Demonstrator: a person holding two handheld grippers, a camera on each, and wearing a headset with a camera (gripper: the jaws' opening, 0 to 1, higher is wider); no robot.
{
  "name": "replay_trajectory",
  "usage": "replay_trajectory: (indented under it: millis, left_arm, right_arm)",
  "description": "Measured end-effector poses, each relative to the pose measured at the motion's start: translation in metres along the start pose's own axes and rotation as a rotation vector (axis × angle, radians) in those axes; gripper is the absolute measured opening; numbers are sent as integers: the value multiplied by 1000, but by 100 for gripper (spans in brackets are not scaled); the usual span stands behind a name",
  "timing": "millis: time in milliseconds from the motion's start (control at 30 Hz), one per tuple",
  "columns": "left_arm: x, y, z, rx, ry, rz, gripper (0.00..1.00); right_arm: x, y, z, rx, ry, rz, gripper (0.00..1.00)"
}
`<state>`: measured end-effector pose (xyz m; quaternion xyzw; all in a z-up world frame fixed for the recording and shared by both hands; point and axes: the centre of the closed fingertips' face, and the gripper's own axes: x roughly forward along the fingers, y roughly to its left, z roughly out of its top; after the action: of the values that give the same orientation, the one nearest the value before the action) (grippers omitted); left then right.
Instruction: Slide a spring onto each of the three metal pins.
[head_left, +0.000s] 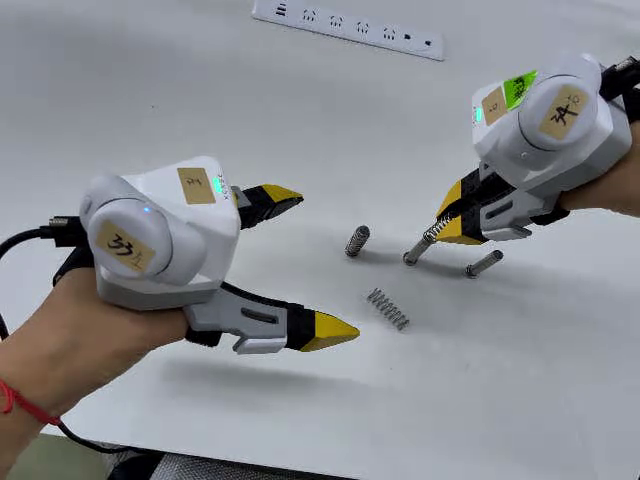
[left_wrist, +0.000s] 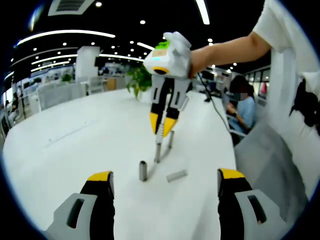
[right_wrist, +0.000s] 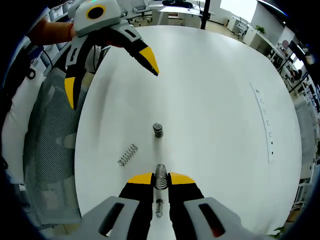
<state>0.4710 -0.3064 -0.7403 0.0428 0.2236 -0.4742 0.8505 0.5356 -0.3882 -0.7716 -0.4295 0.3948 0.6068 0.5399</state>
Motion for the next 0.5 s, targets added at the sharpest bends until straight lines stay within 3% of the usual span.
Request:
replay_trajectory:
  millis: [500]
  left_arm:
    - [2,-1,-3,-3,2,-6,90]
  right_arm:
    - [12,-3,-3,-12,9,6,12]
